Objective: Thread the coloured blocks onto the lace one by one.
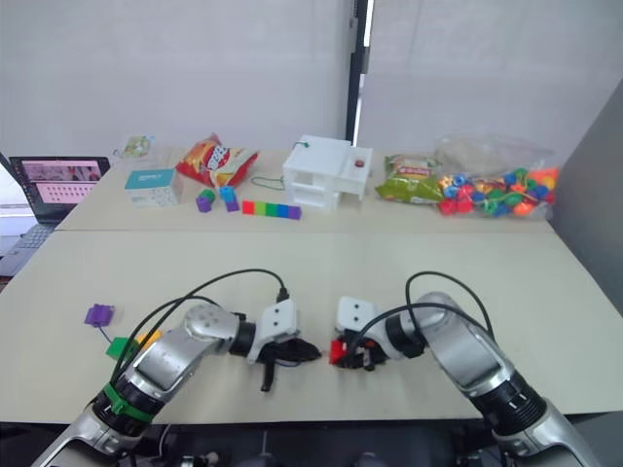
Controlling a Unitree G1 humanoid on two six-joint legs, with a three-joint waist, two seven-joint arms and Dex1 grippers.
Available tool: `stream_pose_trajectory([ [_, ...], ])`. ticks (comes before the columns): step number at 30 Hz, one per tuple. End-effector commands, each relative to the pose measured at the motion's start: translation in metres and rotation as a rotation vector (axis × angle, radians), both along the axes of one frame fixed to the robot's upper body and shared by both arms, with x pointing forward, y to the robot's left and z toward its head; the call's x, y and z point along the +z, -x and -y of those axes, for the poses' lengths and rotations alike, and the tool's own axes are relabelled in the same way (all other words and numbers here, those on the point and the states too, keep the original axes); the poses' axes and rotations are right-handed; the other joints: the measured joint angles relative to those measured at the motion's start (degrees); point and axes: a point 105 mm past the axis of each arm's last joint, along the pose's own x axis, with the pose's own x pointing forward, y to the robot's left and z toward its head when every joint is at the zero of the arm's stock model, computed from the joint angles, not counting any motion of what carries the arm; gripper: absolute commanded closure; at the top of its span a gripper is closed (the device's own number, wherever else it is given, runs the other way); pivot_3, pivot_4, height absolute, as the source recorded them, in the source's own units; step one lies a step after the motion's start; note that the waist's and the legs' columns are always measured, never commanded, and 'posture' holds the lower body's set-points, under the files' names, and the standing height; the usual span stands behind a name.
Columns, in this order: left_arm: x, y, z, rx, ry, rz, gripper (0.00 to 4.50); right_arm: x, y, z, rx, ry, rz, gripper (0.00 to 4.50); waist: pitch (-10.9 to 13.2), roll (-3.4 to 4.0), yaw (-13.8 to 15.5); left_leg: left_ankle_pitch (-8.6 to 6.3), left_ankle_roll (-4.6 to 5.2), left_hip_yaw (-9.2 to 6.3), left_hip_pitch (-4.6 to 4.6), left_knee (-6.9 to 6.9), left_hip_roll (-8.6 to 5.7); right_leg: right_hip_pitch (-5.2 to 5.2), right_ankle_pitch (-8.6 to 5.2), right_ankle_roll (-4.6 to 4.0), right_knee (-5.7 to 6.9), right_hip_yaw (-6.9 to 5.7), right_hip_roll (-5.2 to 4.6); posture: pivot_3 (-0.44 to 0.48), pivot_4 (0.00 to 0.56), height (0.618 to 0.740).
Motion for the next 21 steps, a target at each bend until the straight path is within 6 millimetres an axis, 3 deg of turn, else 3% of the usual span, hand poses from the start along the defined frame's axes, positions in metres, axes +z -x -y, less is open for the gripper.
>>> stream_pose_trajectory([
  [1,0.018,0.000,0.025,-0.066,0.051,0.063,4.45,-0.006,0.008,-0.006,0.023,-0.010,-0.042,3.30,0.0,0.00,0.1,0.00,0.00,0.00,0.00,0.01,0.00,0.00,0.00,0.00,0.00,0.00,0.00,0.000,0.150,0.740],
  [5,0.023,0.004,0.038,-0.101,0.071,0.053,4.45,-0.007,0.008,-0.007,0.020,-0.010,-0.042,3.30,0.0,0.00,0.4,0.00,0.01,-0.01,0.01,0.07,-0.04,0.09,0.01,0.02,0.00,-0.02,-0.05,0.000,0.150,0.740],
  [9,0.023,0.004,0.034,-0.082,0.077,0.027,4.45,-0.007,0.008,-0.007,0.019,-0.011,-0.041,3.30,0.0,0.00,0.7,0.00,0.02,-0.02,0.00,0.15,-0.05,0.11,0.02,0.04,0.00,-0.03,-0.07,0.000,0.150,0.740],
  [17,0.031,0.001,0.001,0.024,0.061,-0.022,2.02,-0.009,0.007,-0.006,0.009,-0.010,-0.044,3.30,0.0,0.00,0.0,0.00,0.01,-0.03,0.01,0.11,0.02,0.05,0.02,0.03,0.03,-0.01,0.00,0.000,0.150,0.740],
  [21,0.027,0.008,-0.017,0.060,0.030,-0.044,2.02,-0.009,0.007,-0.003,0.001,-0.007,-0.045,3.30,0.0,0.00,-0.3,0.00,0.01,-0.03,0.03,0.05,0.05,0.02,0.00,0.01,0.04,0.02,0.03,0.000,0.150,0.740],
])
